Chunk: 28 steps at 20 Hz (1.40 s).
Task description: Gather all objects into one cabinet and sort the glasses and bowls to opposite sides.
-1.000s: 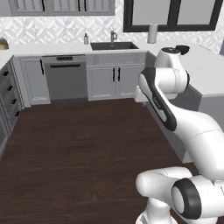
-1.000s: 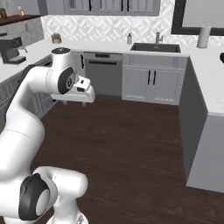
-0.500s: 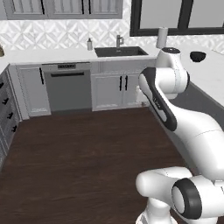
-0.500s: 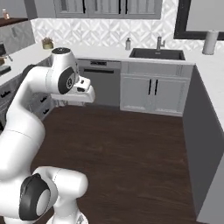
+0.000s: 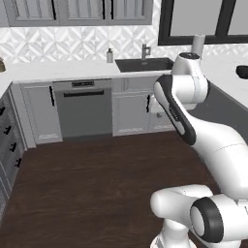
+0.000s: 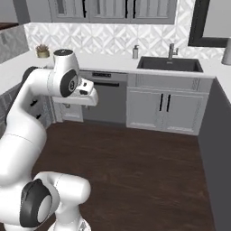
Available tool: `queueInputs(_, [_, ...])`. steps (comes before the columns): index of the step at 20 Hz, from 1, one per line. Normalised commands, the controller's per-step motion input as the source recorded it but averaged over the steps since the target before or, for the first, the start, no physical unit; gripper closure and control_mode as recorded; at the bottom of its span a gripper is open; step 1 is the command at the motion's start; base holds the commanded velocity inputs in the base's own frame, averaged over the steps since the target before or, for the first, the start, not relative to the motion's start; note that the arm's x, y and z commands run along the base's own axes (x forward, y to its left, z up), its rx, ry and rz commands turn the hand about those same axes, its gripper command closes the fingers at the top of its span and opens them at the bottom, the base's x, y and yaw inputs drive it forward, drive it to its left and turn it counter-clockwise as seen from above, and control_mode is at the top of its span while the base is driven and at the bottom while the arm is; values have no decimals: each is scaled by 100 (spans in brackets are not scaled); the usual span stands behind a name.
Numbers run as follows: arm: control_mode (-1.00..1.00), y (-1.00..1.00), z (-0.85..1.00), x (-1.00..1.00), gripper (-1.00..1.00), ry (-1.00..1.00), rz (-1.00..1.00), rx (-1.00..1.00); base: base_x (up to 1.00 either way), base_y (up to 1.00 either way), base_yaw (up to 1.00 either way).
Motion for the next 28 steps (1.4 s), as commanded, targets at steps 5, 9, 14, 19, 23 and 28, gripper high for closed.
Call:
queueInputs(5, [100, 0, 0, 0, -100, 0, 0, 0, 96, 49, 0])
queueInputs(9, [100, 0, 0, 0, -100, 0, 0, 0, 100, 23, 0])
queueInputs(14, [100, 0, 0, 0, -100, 0, 0, 0, 100, 14, 0])
queueInputs(19, [100, 0, 0, 0, -100, 0, 0, 0, 100, 19, 0])
queueInputs(23, [100, 0, 0, 0, -100, 0, 0, 0, 100, 27, 0])
queueInputs(28, [100, 0, 0, 0, -100, 0, 0, 0, 88, 29, 0])
